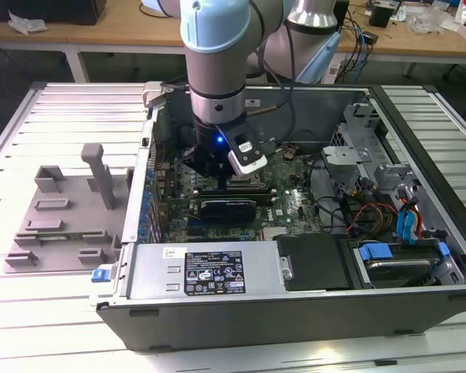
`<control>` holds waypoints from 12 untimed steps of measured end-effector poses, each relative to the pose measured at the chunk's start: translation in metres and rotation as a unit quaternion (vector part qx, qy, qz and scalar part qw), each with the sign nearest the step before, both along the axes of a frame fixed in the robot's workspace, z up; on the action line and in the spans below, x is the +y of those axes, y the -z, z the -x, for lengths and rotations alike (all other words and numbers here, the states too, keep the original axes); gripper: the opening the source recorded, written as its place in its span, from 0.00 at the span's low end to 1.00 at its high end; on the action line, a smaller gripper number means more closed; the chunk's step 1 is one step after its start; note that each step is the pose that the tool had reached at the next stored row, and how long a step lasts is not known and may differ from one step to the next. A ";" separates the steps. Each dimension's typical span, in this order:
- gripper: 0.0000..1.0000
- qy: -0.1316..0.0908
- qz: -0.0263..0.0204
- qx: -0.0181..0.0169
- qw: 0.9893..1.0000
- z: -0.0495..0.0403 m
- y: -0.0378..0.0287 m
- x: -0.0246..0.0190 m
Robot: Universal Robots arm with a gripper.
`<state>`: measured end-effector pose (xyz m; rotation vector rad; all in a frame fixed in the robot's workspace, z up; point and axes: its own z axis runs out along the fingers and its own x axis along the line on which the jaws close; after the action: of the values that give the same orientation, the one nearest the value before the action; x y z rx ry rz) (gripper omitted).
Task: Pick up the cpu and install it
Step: 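Install the second cpu locking lever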
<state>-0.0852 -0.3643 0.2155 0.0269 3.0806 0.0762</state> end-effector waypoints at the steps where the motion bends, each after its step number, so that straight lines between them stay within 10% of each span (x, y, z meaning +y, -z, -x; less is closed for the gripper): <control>1: 0.11 0.000 0.000 0.000 1.000 0.0014 0.0005 0.0000; 12: 0.11 0.000 -0.001 0.000 1.000 0.0103 0.0054 0.0000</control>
<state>-0.0956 -0.3644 0.2101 0.0269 3.0805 0.0788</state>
